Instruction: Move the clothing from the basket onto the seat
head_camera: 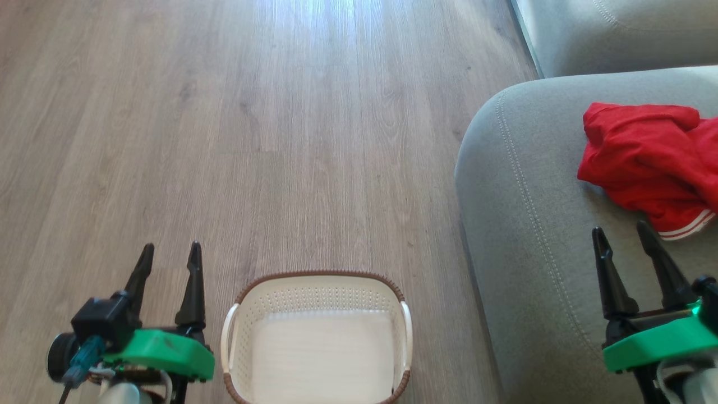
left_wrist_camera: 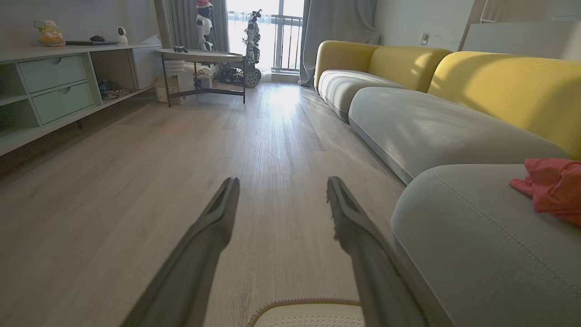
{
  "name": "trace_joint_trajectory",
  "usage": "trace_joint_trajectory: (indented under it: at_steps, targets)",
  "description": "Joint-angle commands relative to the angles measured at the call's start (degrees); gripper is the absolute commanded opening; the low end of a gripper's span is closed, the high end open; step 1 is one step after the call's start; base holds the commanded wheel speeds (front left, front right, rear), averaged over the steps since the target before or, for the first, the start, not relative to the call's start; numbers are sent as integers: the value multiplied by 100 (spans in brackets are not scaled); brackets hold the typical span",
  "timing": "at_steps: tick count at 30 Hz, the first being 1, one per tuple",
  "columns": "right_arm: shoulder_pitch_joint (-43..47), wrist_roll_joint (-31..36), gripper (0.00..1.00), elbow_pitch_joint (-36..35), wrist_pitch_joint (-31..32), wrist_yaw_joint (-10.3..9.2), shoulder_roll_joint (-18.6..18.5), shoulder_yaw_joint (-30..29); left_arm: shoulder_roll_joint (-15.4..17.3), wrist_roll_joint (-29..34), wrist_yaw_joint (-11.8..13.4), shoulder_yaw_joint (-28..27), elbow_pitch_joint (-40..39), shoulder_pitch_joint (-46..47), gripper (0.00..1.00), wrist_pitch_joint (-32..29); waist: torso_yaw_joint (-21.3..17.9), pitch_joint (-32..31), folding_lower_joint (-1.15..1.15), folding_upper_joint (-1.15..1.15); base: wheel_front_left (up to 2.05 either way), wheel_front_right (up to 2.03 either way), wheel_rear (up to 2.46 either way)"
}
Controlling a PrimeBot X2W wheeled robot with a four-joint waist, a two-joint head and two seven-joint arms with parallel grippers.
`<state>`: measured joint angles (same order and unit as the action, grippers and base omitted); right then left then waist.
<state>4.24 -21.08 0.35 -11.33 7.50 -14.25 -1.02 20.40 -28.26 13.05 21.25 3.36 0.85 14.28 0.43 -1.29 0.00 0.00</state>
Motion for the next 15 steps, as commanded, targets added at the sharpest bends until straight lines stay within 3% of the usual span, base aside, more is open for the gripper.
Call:
trace_joint_trajectory:
  at_steps: [1,15]
  targets:
    - [-142,63,100,-121,-106,-1,-39,126,12,79,-54,-363,-213,151,100,71,3,-10,0,0,0,0,0]
    - [-250,185,100,172,-354,-1,246,367,-574,632,-618,-1075,-92,-305,100,72,33,-39,0,0,0,0,0]
